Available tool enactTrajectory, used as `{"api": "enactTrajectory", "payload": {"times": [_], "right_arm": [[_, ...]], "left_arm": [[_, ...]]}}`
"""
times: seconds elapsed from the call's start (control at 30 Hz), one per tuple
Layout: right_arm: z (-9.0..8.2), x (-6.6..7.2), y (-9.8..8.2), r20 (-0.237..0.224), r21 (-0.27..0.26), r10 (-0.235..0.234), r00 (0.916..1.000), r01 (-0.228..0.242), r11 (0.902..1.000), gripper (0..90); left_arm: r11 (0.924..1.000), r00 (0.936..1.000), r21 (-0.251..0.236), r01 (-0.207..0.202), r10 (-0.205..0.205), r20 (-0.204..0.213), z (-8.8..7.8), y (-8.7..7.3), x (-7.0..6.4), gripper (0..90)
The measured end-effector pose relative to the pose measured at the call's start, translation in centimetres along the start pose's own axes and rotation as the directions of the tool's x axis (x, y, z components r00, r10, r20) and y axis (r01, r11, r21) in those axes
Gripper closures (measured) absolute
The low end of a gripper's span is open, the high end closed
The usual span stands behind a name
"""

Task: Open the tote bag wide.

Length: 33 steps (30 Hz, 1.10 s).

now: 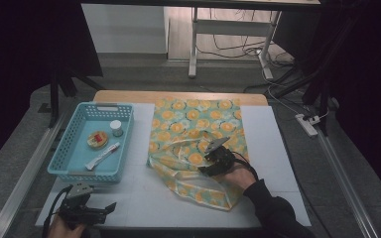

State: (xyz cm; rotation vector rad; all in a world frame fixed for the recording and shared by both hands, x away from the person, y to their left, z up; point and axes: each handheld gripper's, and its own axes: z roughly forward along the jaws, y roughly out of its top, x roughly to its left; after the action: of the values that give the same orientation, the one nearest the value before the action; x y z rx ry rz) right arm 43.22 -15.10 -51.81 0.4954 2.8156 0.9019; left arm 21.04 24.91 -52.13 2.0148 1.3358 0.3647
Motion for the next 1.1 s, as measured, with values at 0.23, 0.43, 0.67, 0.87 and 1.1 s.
{"api": "enactTrajectory", "payload": {"times": [0.23,0.43,0.67,0.87,1.1], "right_arm": [[-0.2,0.1,-0.1,-0.037,-0.002,0.004,0.9993,-0.004,1.0000,86.7],[-0.2,-0.4,-0.1,-0.080,-0.005,0.051,0.9955,-0.051,0.9987,90.0],[-0.6,-0.9,0.2,-0.091,-0.034,0.081,0.9925,-0.085,0.9958,90.0],[-1.3,-1.2,0.7,-0.103,-0.071,0.100,0.9896,-0.108,0.9916,90.0],[-2.1,-1.4,1.4,-0.123,-0.117,0.101,0.9873,-0.116,0.9864,90.0]], "left_arm": [[1.0000,1.0000,0.002,-0.002,0.002,0.000,0.0,0.0,0.0,0.1],[1.0000,1.0000,0.000,-0.004,0.004,0.001,0.0,0.0,0.0,0.2],[1.0000,1.0000,-0.001,-0.004,0.004,0.003,0.0,0.0,0.0,0.2],[1.0000,1.0000,0.000,-0.004,0.004,0.003,0.0,0.0,0.0,0.2],[1.0000,1.0000,0.001,-0.001,0.001,0.004,0.0,0.0,0.0,0.3]]}}
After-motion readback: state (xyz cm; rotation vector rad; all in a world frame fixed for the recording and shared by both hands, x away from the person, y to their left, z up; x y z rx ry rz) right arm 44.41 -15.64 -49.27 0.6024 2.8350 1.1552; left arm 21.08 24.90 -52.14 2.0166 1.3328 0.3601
